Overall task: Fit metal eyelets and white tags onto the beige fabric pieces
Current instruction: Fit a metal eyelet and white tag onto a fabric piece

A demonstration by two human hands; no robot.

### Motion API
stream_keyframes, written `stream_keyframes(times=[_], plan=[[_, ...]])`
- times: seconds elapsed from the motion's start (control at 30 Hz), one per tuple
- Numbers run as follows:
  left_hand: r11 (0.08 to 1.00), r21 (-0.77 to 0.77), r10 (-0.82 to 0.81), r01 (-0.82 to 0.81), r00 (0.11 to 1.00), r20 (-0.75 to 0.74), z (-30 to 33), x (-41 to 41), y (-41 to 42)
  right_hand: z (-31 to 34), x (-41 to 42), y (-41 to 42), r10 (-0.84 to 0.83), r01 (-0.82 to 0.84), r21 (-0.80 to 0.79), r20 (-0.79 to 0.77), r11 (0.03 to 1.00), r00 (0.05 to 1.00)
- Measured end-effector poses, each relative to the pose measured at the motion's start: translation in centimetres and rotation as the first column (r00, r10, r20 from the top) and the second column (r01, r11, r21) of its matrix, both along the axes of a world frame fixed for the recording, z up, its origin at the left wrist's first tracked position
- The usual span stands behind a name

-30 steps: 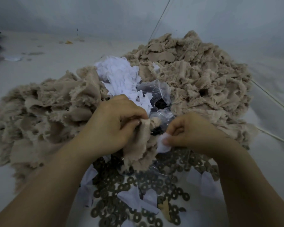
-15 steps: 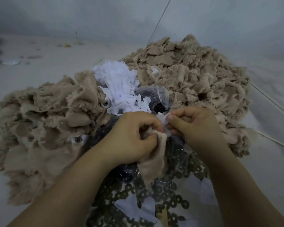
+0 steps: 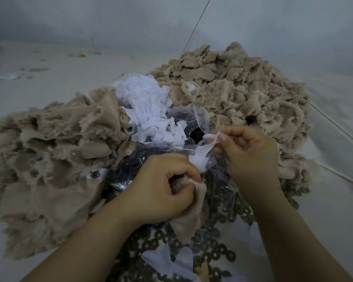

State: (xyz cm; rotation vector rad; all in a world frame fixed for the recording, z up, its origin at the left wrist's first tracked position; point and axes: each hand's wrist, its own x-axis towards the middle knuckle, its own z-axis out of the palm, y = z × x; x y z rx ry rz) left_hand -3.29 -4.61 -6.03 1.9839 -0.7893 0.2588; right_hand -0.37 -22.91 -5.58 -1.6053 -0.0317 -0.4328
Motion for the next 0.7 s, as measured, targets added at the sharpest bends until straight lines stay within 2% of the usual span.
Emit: stream_keyframes(times=[0.2,0.3,0.43,0.53,0.6,0.7], plan=[[0.986,0.063,-0.151,0.156,0.986,-0.068,-0.3,-0.6,-0.3,-0.1,0.4,-0.5,-0.164,0.162,0.052,0.031,0.985,0.986],[0.978,0.088,-0.184,0.19,0.981,-0.066,-0.7,-0.9,-0.9,-0.3,0.5,-0.8,-0.179,0.178,0.043,0.024,0.983,0.983],[0.991,-0.033,-0.127,0.128,0.991,0.032,-0.6,-0.4,-0.9,-0.4,0.2,-0.4,-0.052,0.051,0.022,0.024,0.998,0.998],[0.991,-0.125,0.063,-0.048,0.991,0.119,-0.8,0.0,-0.9,-0.2,-0.2,-0.1,0.137,-0.136,-0.03,0.026,0.99,0.99],[0.98,-0.155,0.143,-0.123,0.982,0.123,-0.9,0.1,-0.9,-0.2,-0.4,0.2,0.217,-0.213,-0.08,0.045,0.974,0.975],[0.981,-0.158,0.129,-0.112,0.987,0.095,-1.1,0.1,-1.1,-0.3,-0.5,0.6,0.252,-0.236,-0.146,0.098,0.961,0.963]])
